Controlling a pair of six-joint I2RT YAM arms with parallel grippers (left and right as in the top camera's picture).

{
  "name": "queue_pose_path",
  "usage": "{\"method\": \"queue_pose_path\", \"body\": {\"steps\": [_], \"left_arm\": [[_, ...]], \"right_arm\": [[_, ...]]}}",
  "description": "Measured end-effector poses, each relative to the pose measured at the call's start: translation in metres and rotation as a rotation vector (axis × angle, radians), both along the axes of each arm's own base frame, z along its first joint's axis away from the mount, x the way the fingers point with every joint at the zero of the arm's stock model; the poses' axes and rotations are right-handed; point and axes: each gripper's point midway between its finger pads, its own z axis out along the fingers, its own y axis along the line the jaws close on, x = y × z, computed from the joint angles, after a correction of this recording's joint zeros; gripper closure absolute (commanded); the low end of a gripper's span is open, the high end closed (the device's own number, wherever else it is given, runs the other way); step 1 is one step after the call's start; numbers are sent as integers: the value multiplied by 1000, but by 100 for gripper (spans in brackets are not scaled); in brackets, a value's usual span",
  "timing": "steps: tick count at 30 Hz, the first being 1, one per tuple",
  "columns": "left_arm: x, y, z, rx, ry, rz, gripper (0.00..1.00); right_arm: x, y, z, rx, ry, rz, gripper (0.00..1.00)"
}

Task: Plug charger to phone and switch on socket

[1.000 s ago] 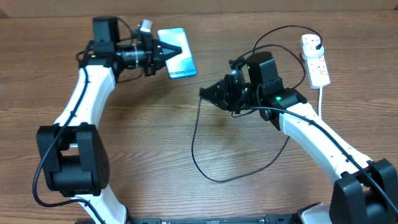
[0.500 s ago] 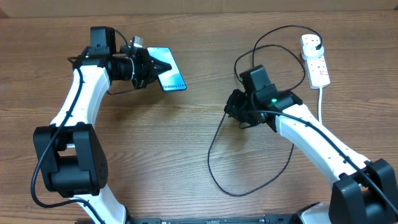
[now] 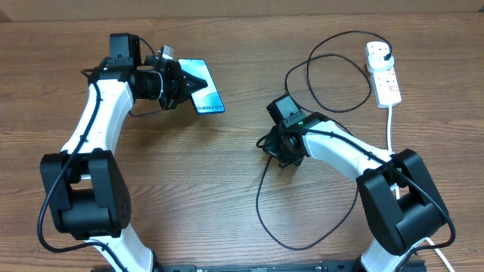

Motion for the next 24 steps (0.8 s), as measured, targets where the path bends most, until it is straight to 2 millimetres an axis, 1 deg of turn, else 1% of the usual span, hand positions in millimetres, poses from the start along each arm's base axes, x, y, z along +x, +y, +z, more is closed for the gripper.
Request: {"method": "queue_pose_path", "body": {"steps": [11, 18, 21, 24], "left_arm": [[0, 0, 0, 1, -4, -2, 96], [0, 0, 0, 1, -4, -2, 95], [0, 0, 0, 1, -4, -2, 96], [0, 0, 0, 2, -5, -2, 96]], "right_arm": [[3, -5, 0, -19, -8, -22, 82], [2, -6, -3, -25, -2, -24, 82], [1, -7, -4, -27, 3, -24, 88], [1, -7, -5, -30, 6, -25, 87]]}}
